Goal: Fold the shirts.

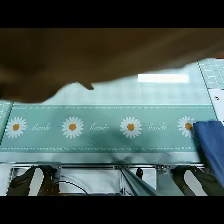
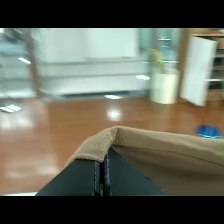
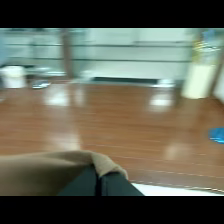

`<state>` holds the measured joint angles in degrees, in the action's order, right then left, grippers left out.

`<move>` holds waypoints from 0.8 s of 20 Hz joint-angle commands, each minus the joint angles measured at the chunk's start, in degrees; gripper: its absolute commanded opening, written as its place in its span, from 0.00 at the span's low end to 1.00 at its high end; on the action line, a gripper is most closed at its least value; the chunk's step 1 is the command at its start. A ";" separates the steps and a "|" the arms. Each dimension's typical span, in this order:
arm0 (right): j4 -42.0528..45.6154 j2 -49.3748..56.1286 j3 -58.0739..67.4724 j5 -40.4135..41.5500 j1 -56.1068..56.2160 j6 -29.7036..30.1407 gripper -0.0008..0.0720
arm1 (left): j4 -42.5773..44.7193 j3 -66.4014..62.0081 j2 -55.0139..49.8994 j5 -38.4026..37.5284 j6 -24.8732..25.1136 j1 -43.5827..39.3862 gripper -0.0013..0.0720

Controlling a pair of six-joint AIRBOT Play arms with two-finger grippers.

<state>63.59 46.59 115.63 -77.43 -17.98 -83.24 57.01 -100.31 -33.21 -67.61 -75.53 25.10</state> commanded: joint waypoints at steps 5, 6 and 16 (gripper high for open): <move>11.96 -14.25 -11.91 -4.37 2.23 -2.95 0.04 | 31.36 -1.07 6.51 -3.65 -8.83 -17.57 0.05; 11.87 -14.12 -13.16 -5.14 2.91 -2.95 0.04 | 33.81 -0.09 5.99 -4.02 -10.56 -19.37 0.05; 1.11 -7.10 -43.93 3.63 3.39 3.21 0.04 | 20.13 33.00 -8.96 1.62 -12.85 -20.74 0.05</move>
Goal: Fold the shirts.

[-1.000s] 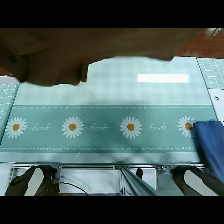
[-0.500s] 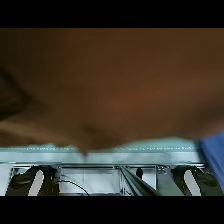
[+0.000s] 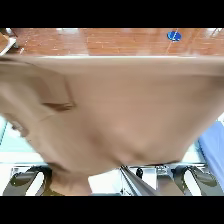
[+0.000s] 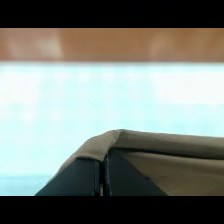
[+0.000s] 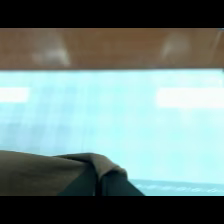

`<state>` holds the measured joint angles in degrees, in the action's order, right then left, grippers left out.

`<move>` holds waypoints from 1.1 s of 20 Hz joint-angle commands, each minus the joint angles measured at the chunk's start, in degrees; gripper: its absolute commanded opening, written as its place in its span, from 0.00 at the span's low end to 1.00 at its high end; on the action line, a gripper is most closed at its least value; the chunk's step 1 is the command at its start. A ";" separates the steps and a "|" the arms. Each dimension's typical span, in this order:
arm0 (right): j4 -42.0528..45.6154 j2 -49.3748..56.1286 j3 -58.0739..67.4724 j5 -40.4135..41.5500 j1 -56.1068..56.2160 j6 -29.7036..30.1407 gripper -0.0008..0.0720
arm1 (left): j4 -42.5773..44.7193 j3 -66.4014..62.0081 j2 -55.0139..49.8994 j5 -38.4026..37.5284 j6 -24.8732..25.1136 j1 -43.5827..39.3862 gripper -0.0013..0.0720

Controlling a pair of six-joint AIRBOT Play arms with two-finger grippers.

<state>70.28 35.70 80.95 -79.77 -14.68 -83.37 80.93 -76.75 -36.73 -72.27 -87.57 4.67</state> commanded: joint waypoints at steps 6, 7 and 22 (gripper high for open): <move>-11.47 33.88 -10.03 24.41 3.48 9.35 0.04 | -13.09 7.15 -33.90 22.40 -0.79 -0.31 0.05; -11.50 40.00 -6.38 25.59 4.24 9.33 0.04 | -14.45 4.31 -39.06 23.26 -0.81 -0.31 0.05; -21.44 68.76 24.98 3.34 -1.20 5.53 0.04 | -24.63 -10.49 -54.42 0.92 7.32 2.71 0.05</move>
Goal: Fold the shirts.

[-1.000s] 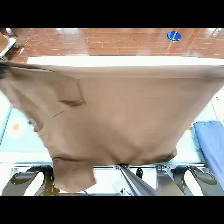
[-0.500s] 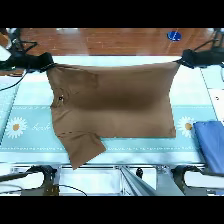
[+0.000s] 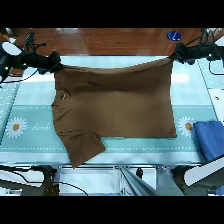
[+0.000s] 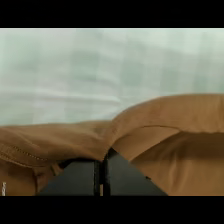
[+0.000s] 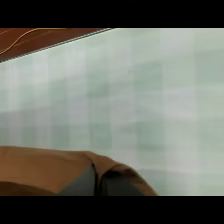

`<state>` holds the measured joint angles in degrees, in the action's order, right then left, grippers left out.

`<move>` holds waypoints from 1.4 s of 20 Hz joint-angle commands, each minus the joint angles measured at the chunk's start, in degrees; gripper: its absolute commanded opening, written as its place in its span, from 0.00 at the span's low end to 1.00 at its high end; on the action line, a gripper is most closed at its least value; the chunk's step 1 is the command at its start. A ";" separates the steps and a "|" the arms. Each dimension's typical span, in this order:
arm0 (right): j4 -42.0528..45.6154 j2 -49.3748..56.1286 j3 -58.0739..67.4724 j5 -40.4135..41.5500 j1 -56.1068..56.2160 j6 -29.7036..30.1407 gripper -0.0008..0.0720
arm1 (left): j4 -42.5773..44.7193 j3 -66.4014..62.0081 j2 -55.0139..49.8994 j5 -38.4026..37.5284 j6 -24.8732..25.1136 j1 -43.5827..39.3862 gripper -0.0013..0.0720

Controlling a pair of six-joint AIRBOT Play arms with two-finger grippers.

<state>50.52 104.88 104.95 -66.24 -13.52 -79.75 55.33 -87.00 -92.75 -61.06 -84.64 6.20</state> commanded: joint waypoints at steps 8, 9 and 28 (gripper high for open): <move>6.08 -4.00 -14.97 -18.53 -4.44 5.38 0.04 | 14.21 11.26 2.25 -16.17 4.48 -1.97 0.05; 6.32 -3.98 -16.65 -17.57 -4.37 5.60 0.04 | 14.19 12.63 2.25 -15.06 4.48 -1.88 0.05; 2.60 -42.36 -60.48 0.37 -17.79 4.98 0.86 | 9.64 49.13 37.07 -14.51 1.49 17.99 0.98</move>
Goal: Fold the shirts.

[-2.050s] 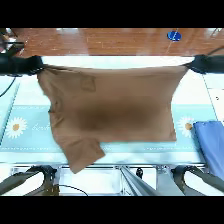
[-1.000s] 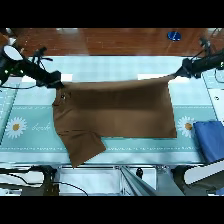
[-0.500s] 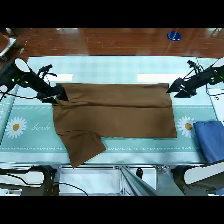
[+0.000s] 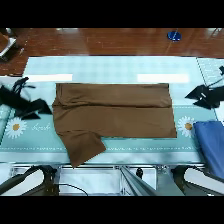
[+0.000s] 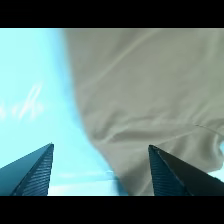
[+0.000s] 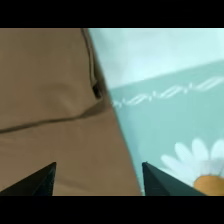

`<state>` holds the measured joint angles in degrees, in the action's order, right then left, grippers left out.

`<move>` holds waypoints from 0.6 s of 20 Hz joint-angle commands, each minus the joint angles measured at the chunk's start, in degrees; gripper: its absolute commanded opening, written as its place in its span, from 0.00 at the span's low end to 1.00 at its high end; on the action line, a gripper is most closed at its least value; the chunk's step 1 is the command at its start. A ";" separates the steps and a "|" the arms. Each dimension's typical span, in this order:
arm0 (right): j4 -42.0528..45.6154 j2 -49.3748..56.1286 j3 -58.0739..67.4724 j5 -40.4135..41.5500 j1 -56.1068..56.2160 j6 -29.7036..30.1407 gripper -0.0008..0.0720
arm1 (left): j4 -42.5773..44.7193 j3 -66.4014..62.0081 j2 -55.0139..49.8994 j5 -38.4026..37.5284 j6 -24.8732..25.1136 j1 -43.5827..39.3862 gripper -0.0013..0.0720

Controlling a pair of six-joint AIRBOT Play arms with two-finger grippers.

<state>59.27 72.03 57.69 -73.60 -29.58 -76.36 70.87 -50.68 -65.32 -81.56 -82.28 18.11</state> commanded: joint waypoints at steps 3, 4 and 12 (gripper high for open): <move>-20.63 -14.08 -23.50 9.51 -1.66 7.67 0.86 | -9.66 24.57 14.69 9.16 -0.63 7.87 0.98; -21.79 -14.14 -24.79 9.09 -1.66 8.48 0.86 | -10.12 26.86 14.64 9.16 -0.33 7.80 0.98; -21.44 -14.14 -25.31 8.74 -1.66 8.28 0.86 | -18.40 31.54 12.44 11.15 3.63 5.44 0.98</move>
<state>39.07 58.22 33.06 -64.99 -31.20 -68.34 53.84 -20.56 -51.96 -70.85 -79.70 24.80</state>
